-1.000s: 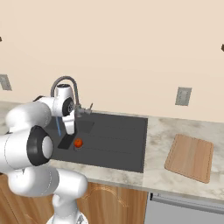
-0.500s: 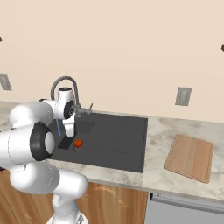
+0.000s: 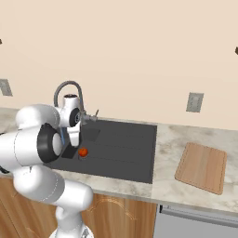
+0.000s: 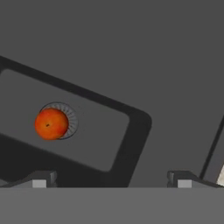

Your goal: Pick the peach, apple, banana from the sink and place them on the cutting board to airdry. Then turn off the sink faucet.

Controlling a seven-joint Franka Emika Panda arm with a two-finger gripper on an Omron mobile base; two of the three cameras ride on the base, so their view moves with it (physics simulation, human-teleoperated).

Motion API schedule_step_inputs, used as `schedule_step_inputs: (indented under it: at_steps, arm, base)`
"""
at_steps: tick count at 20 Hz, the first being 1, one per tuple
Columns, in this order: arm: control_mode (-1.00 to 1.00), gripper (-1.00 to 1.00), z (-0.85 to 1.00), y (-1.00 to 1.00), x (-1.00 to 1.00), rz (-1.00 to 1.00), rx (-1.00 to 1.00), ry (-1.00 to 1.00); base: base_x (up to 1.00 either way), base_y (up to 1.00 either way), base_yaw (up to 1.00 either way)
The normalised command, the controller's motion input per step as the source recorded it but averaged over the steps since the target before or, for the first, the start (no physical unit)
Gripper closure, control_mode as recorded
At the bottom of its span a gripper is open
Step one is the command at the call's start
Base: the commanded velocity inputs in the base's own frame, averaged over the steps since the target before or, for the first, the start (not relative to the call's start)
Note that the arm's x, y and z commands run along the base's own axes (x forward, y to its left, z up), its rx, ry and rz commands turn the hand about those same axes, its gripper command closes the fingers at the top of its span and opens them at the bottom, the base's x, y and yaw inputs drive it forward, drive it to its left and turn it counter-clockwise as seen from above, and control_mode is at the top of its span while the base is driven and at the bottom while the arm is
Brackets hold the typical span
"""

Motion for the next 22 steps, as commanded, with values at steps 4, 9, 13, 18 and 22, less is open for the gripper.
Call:
schedule_step_inputs:
  at_steps: [4, 9, 13, 18, 22]
  arm:
    - [-1.0, -1.0, -0.15, 0.01, 0.02, 0.0, -0.01, 0.0]
    - [-1.0, -1.0, -0.2, 0.0, 0.01, 0.0, 0.0, 0.0]
    - [-1.0, -1.0, -0.19, 0.0, 0.0, 0.0, 0.0, 0.0]
    - [-1.0, -1.0, -0.11, 0.0, 0.04, 0.0, 0.0, 0.0]
    - [-1.0, -1.0, -0.13, 0.0, 0.13, 0.0, 0.01, 0.0]
  base:
    - [0.0, 0.0, 0.0]
    - [0.0, 0.0, 0.0]
    - [0.0, 0.0, 0.0]
    - [0.0, 0.0, 0.0]
    - [0.0, 0.0, 0.0]
